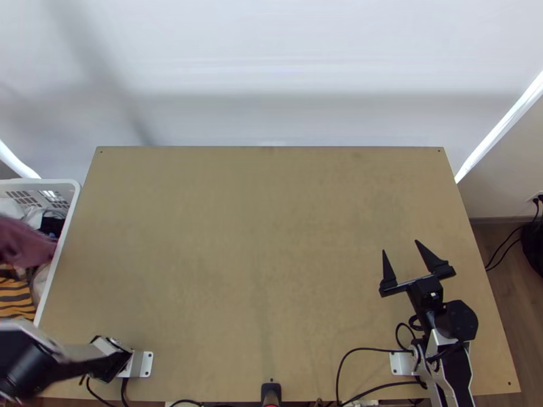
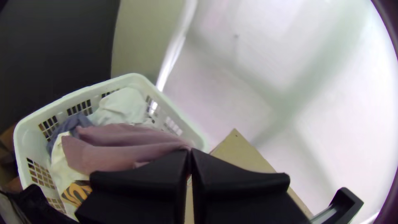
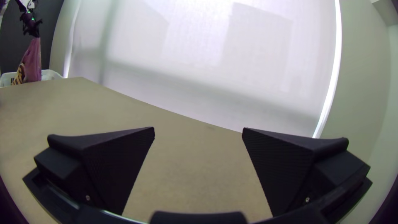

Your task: Fold the t-shirt

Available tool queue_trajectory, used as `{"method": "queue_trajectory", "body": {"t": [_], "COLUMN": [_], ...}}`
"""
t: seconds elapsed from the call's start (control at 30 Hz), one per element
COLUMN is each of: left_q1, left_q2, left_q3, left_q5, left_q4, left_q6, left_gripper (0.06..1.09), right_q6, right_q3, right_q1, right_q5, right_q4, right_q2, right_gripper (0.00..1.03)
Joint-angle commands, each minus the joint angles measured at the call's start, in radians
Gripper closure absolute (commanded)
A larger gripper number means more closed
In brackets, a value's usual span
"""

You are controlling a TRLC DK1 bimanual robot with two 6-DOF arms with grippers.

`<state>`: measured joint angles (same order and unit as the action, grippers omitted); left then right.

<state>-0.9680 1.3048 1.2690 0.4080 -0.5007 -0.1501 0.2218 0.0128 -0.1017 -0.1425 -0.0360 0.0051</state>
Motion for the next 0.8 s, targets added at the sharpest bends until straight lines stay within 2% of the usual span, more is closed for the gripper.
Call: {"method": "queue_trajectory", "body": {"t": [0.0, 0.13, 0.33, 0.57, 0.77], "left_q1": [0.130, 0.353, 0.828, 1.342, 1.629], "left_q2": [-0.174, -0.292, -0.401, -0.361, -0.242], "left_q3": [-0.072, -0.138, -0.226, -0.263, -0.290], "left_q5": [0.008, -0.084, -0.359, -0.638, -0.718], "left_q4": [0.008, 0.005, 0.007, 0.022, 0.079], "left_q6": [-0.014, -0.051, -0.097, -0.192, -0.261], "left_gripper": [1.05, 1.05, 1.05, 1.05, 1.05], "right_q6": [0.014, 0.014, 0.014, 0.014, 0.014], "right_q3": [-0.008, -0.008, -0.008, -0.008, -0.008], "right_q1": [0.008, 0.008, 0.008, 0.008, 0.008], "right_q5": [0.006, 0.006, 0.006, 0.006, 0.007], "right_q4": [0.010, 0.010, 0.008, 0.008, 0.010], "right_q2": [-0.007, -0.007, -0.007, -0.007, -0.007], "right_gripper": [0.04, 0.04, 0.04, 0.04, 0.04]}}
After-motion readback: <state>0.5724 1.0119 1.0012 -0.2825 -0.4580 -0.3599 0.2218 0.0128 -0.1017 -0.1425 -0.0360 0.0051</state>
